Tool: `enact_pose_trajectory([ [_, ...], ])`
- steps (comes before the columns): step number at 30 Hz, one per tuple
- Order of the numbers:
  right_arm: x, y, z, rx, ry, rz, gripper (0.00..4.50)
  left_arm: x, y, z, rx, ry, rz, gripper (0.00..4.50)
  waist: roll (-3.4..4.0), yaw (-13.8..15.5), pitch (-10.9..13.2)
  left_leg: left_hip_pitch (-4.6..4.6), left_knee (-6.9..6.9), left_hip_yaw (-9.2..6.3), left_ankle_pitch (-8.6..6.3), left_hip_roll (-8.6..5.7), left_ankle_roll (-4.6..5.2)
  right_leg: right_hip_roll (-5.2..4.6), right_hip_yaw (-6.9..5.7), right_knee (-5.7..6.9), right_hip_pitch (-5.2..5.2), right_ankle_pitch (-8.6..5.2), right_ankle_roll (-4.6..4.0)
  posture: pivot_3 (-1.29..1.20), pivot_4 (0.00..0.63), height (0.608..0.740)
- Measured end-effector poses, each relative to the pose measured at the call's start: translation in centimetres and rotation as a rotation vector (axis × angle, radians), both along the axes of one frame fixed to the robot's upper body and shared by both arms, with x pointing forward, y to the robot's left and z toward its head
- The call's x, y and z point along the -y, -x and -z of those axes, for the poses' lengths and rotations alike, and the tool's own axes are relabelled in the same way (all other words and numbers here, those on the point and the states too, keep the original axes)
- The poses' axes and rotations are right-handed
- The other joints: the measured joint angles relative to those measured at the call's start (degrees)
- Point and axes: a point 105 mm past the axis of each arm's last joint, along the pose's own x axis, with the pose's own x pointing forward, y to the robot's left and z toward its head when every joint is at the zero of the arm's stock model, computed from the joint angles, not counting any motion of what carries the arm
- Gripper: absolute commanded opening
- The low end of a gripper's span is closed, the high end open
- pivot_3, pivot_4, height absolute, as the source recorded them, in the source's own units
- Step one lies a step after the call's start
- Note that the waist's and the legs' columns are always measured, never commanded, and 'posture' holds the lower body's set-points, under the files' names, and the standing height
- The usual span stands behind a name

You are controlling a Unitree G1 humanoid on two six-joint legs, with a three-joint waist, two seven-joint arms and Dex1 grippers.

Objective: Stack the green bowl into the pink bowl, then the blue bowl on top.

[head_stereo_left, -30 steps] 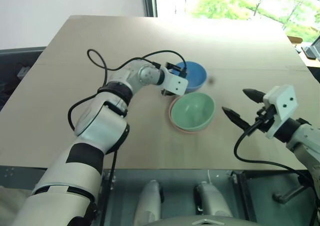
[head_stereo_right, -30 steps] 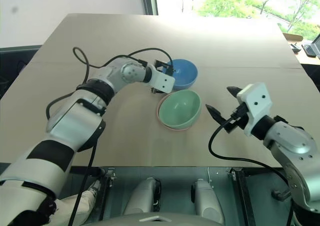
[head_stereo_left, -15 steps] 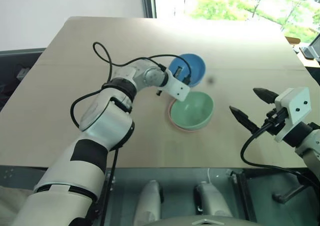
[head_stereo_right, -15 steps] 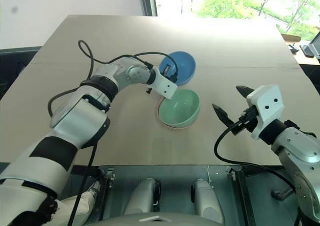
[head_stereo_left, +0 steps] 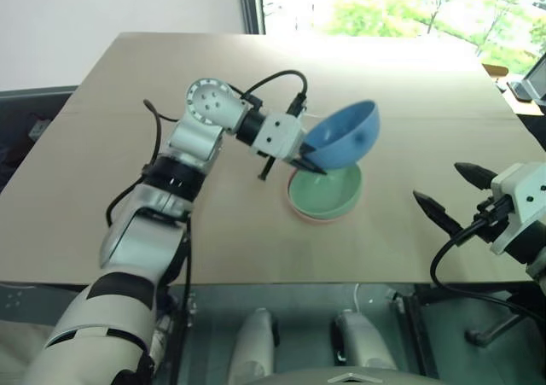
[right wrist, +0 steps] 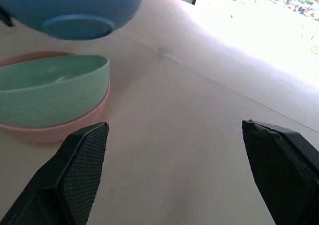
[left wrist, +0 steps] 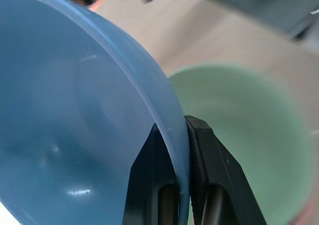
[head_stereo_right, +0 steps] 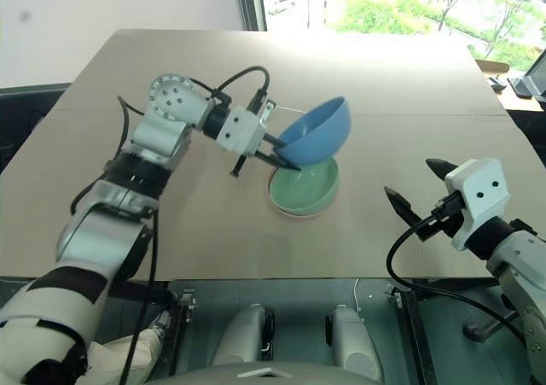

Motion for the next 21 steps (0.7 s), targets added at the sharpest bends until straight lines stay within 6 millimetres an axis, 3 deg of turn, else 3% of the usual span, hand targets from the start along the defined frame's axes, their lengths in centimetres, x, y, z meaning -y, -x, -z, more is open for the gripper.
enact_pose_trajectory([
  [1,-0.1,0.0,0.0,0.0,0.0,-0.002,4.5,0.0,0.4,-0.2,-0.009,-0.002,0.01,1.98,0.0,0.1,0.0,0.02,0.04,-0.01,0.0,0.0,0.0,0.0,0.0,0.07,0.01,0.0,0.0,0.0,0.15,0.74],
  [3,-0.3,0.0,0.1,-0.003,0.0,-0.012,4.5,-0.1,1.1,-0.2,-0.026,-0.008,0.026,2.45,0.02,0.2,0.0,0.18,0.04,-0.03,0.0,-0.01,0.0,0.01,0.0,0.07,0.15,-0.01,-0.01,0.0,0.15,0.74],
  [8,-0.8,0.0,0.3,-0.012,0.008,-0.04,4.5,-0.4,2.6,0.8,-0.127,-0.015,0.008,4.47,0.02,0.1,0.0,0.1,0.04,-0.06,0.0,0.0,0.0,0.05,0.01,0.07,0.11,-0.01,-0.02,0.0,0.15,0.74],
  [15,-0.7,0.2,1.1,-0.039,-0.001,-0.15,4.5,-4.4,3.7,-0.8,-0.268,0.185,-0.311,4.47,0.05,-0.1,0.0,0.17,0.01,-0.06,0.0,0.09,0.0,0.14,0.04,0.06,0.11,-0.02,-0.03,0.0,0.15,0.74],
  [18,-0.9,0.4,1.1,-0.035,-0.006,-0.202,4.5,-4.9,4.0,-1.0,-0.311,0.273,-0.369,4.47,0.02,0.5,0.0,0.1,0.06,-0.18,0.0,0.03,0.0,0.17,0.03,0.05,0.15,-0.03,-0.03,0.0,0.15,0.74],
  [19,-0.9,1.0,1.2,-0.057,-0.002,-0.293,4.5,-6.6,4.9,-0.5,-0.353,0.344,-0.454,4.47,0.06,0.1,0.0,0.19,0.03,-0.03,0.0,0.03,0.0,0.16,0.21,-0.01,0.19,-0.03,-0.03,0.0,0.15,0.74],
  [21,-0.2,1.4,1.4,-0.091,-0.004,-0.325,4.5,-7.8,5.0,0.4,-0.398,0.376,-0.541,4.47,0.02,0.1,0.0,0.19,0.02,-0.06,0.0,0.05,0.0,0.17,0.18,-0.02,0.2,-0.03,-0.03,0.0,0.15,0.74],
])
